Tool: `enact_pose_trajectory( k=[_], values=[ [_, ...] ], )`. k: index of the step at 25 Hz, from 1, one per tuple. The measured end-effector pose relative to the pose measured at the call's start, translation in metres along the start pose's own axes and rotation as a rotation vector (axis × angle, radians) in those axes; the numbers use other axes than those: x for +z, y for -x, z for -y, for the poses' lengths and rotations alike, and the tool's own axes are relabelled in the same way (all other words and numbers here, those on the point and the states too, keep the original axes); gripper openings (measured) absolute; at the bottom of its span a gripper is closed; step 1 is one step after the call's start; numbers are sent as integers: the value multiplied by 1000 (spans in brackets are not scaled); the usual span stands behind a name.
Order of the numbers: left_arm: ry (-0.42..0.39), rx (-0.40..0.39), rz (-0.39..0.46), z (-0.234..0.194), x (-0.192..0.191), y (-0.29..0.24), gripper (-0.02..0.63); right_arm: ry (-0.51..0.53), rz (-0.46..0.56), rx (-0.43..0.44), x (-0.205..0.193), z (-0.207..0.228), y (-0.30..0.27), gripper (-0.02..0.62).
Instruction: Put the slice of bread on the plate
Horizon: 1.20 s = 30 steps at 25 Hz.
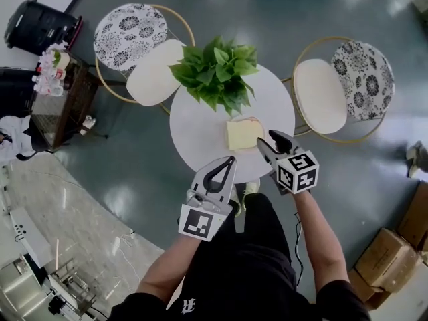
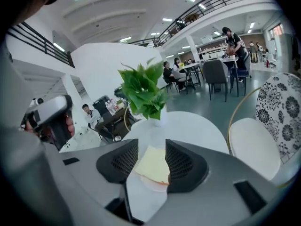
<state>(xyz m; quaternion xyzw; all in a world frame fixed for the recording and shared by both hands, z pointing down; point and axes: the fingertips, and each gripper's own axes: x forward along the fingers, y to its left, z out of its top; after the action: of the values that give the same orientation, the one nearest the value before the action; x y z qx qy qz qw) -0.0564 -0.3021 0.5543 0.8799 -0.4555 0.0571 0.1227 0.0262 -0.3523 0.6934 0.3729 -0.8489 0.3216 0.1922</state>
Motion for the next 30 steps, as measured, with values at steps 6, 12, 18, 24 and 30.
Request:
enact_pose_trajectory(
  k=[6,12,18,24,30],
  values=[
    [-21,-3,15,14,45,10,8,16,95,66,59,-52,52,182],
    [-47,-23,-35,25,74,25,8,97,194,72,113,-97,103,179],
    [-52,-26,24,47,122,48,8,172,339,92,160,-150,160,78],
    [-80,-25,74,61,159,65,8,247,435,105,184,-192,200,29],
    [-89,-44,132,72,190,72,8,275,493,101,193,-215,220,8]
  ],
)
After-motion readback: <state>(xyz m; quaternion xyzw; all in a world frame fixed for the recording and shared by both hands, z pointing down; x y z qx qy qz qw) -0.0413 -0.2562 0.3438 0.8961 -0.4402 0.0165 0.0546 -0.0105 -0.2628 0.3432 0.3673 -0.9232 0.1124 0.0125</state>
